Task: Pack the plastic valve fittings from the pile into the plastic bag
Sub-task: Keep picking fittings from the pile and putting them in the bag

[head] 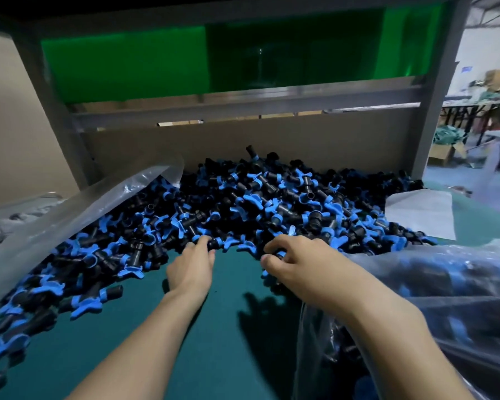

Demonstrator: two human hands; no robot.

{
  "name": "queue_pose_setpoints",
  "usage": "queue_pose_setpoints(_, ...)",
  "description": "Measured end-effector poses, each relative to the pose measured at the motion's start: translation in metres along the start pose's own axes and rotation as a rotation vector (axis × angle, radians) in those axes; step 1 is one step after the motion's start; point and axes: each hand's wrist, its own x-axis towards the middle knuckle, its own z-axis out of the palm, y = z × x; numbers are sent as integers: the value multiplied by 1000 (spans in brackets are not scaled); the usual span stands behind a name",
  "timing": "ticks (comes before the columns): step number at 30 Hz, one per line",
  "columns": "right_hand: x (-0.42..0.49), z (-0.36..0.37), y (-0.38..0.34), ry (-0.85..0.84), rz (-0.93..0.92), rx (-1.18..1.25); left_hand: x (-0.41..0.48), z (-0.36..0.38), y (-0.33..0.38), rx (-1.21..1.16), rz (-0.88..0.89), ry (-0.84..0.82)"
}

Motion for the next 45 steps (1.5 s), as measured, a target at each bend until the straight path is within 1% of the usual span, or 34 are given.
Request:
queue_pose_setpoints(3,0,0,1,0,-7,18,-3,2,0,-31,26,65)
queue_pose_setpoints(8,-2,0,0,-1,-17,17,-34,-13,-5,-291,118,194)
queue_pose_setpoints(10,-4,1,-1,-1,-27,1,-53,-19,-13,-478,103,202)
queue_pose_setpoints(11,-4,2,-3,-5,-35,1,-63,-22,-17,-627,77,198)
queue_pose_setpoints(13,-5,4,-7,-33,-64,2,-84,-30,-24,-952,-24,184)
queue_pose_setpoints(14,-6,5,-9,-52,-85,-4,-92,-34,-26,-1070,-83,172)
queue_pose_setpoints(16,-7,8,-14,-88,-129,-33,-104,-42,-27,-1179,-152,159)
queue_pose_setpoints(19,-9,13,-20,-126,-174,-80,-112,-49,-25,-1206,-132,159)
queue_pose_setpoints(22,-9,16,-20,-122,-181,-124,-111,-51,-23,-1202,-89,147)
queue_pose_setpoints(29,-7,16,-17,-149,-176,-231,-111,-45,-26,-1230,-47,63)
queue_pose_setpoints(36,-9,18,-17,-237,-147,-226,-111,-46,-23,-1241,-19,65)
queue_pose_setpoints(45,-10,17,-17,-266,-129,-187,-111,-45,-23,-1234,-7,63)
